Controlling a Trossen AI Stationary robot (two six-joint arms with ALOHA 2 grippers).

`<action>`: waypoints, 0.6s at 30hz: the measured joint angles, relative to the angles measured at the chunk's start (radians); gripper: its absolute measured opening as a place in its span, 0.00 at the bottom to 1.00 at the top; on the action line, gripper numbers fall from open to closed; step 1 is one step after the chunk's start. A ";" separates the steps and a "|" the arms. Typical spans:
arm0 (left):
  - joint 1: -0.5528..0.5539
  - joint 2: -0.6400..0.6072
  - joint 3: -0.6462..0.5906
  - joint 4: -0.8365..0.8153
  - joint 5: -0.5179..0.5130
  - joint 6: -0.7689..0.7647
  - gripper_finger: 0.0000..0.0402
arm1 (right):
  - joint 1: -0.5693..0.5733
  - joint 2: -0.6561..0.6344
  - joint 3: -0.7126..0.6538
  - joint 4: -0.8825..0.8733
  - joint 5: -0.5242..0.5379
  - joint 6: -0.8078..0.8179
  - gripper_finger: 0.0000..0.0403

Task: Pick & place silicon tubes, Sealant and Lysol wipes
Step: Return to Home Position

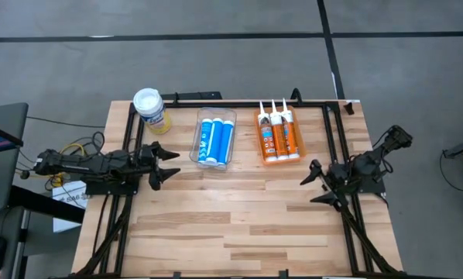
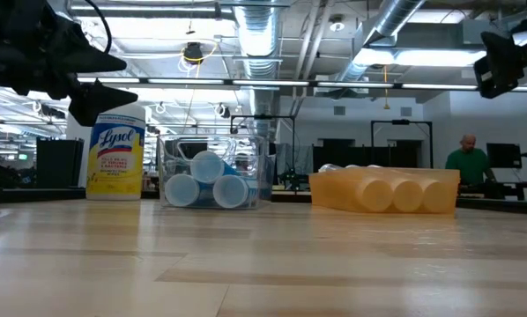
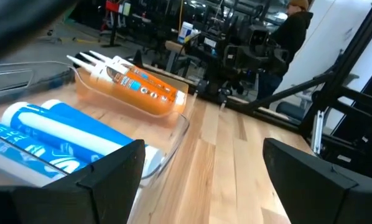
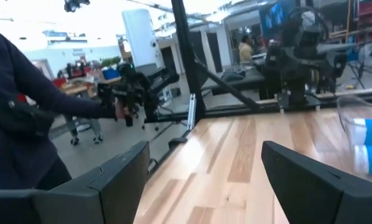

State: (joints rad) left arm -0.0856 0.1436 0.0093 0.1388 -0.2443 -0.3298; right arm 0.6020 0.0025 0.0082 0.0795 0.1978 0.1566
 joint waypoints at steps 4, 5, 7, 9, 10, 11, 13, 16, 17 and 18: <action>0.000 0.000 0.000 -0.004 -0.001 -0.004 0.79 | -0.019 0.002 0.000 -0.035 -0.015 -0.012 0.75; 0.000 0.000 -0.001 -0.009 -0.001 -0.012 0.79 | -0.023 0.004 0.000 -0.035 -0.016 -0.023 0.75; 0.000 0.000 -0.001 -0.024 -0.003 -0.024 0.79 | -0.029 0.010 0.000 -0.035 -0.016 -0.050 0.75; 0.000 0.000 -0.001 -0.043 -0.003 -0.035 0.79 | -0.028 0.010 -0.001 -0.035 -0.016 -0.057 0.75; 0.000 0.000 -0.002 -0.051 -0.003 -0.043 0.79 | -0.028 0.010 -0.001 -0.036 -0.016 -0.058 0.75; 0.000 0.000 -0.002 -0.056 -0.003 -0.049 0.79 | -0.028 0.010 -0.001 -0.036 -0.016 -0.059 0.75; 0.000 0.000 -0.002 -0.065 -0.003 -0.061 0.79 | -0.028 0.010 -0.001 -0.036 -0.016 -0.060 0.75; 0.000 0.000 -0.003 -0.072 -0.003 -0.067 0.79 | -0.028 0.010 -0.001 -0.036 -0.016 -0.060 0.75; 0.000 0.000 -0.003 -0.073 -0.002 -0.067 0.79 | -0.028 0.010 -0.001 -0.036 -0.016 -0.060 0.75; 0.000 0.000 -0.003 -0.073 -0.002 -0.067 0.79 | -0.028 0.010 -0.001 -0.036 -0.016 -0.060 0.75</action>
State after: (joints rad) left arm -0.0856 0.1432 0.0063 0.0654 -0.2466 -0.3965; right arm 0.5739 0.0128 0.0071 0.0437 0.1818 0.0971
